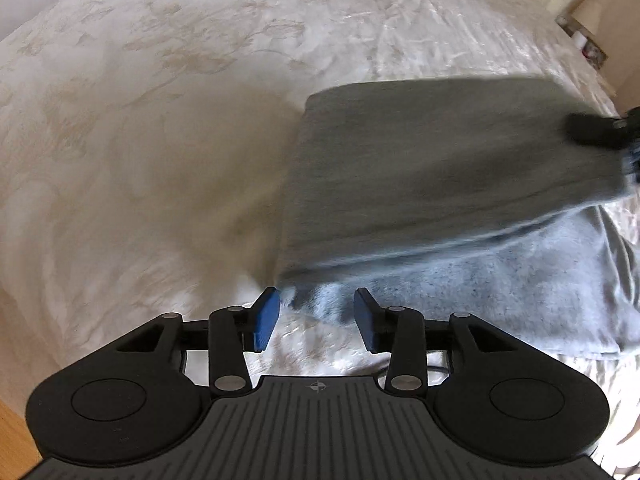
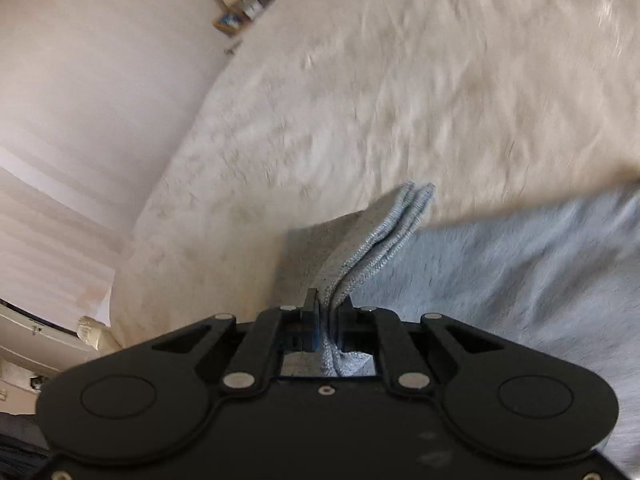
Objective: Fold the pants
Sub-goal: 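Fold the held end over the sweatpants with the left gripper and release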
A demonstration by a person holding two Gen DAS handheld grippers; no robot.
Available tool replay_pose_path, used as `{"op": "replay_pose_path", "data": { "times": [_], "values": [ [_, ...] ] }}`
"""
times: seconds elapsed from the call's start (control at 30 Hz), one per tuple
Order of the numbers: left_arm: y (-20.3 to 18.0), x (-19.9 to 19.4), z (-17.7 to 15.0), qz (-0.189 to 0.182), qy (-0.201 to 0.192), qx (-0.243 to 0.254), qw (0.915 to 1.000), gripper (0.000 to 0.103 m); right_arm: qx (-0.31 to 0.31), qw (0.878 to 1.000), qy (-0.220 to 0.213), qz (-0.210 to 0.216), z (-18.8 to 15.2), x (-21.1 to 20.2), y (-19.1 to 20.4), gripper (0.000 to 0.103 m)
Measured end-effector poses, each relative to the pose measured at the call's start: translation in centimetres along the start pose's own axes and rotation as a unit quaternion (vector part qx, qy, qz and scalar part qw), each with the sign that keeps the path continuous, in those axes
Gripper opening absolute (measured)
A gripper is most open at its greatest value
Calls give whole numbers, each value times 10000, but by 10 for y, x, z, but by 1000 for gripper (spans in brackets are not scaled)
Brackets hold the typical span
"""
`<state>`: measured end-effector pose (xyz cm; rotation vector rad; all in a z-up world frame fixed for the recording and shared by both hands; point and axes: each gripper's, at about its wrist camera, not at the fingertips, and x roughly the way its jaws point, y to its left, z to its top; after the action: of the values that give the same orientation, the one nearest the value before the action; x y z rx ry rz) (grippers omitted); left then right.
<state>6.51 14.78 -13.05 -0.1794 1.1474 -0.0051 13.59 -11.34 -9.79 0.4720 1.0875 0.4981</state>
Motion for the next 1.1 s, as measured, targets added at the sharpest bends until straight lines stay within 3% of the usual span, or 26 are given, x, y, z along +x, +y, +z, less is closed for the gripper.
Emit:
{"op": "replay_pose_path", "data": {
  "times": [0.13, 0.33, 0.43, 0.57, 0.7, 0.8, 0.9, 0.93, 1.0, 1.1],
  "values": [
    [-13, 12, 1, 19, 101, 225, 9997, 41, -132, 9970, -98, -751, -6, -39, -22, 9],
    [-21, 26, -7, -11, 437, 522, 9977, 41, 420, 9851, 292, -1645, -34, -24, -101, 11],
    [-23, 9, -6, 28, 333, 800, 9962, 41, 314, 9810, 562, -1829, -46, -9, -115, 11],
    [-29, -22, 11, 9, -174, 999, 9948, 41, 255, 9805, 561, -1867, -49, -4, -115, 11],
    [-48, -15, 43, -243, -402, 1131, 9925, 43, 252, 9787, 590, -1952, -54, -3, -118, 13],
    [-60, 17, 58, -350, -363, 1141, 9922, 43, 205, 9756, 588, -2105, -57, -5, -121, 17],
    [-61, 70, 60, 117, 404, 1279, 9909, 45, 356, 9703, 497, -2342, -54, -8, -123, 28],
    [-55, 80, 60, 72, 566, 1198, 9912, 45, 462, 9683, 433, -2418, -54, -12, -125, 28],
    [-48, 74, 62, -60, 487, 1069, 9931, 45, 655, 9641, 251, -2561, -56, -25, -124, 31],
    [-49, 52, 59, -81, 112, 1390, 9902, 45, 730, 9622, -264, -2610, -51, -45, -117, 31]
  ]
}}
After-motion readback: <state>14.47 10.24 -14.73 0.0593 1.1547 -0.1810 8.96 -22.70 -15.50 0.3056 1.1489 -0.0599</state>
